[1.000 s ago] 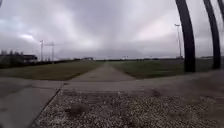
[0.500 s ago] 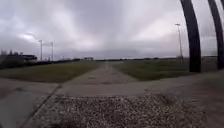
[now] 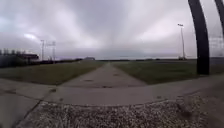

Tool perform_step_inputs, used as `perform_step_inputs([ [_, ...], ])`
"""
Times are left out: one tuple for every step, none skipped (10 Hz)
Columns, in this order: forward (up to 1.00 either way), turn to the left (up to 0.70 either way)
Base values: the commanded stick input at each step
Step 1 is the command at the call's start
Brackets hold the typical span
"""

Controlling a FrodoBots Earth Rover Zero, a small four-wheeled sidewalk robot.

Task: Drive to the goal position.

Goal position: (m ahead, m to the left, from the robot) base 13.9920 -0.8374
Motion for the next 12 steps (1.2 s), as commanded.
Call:
perform_step_inputs([
  [0.7, 0.0],
  [0.7, 0.0],
  [0.7, 0.0],
  [0.7, 0.0],
  [0.7, 0.0],
  [0.7, 0.0],
  [0.7, 0.0],
  [0.7, 0.0],
  [0.7, 0.0],
  [0.7, 0.0],
  [0.7, 0.0],
  [0.7, 0.0],
])
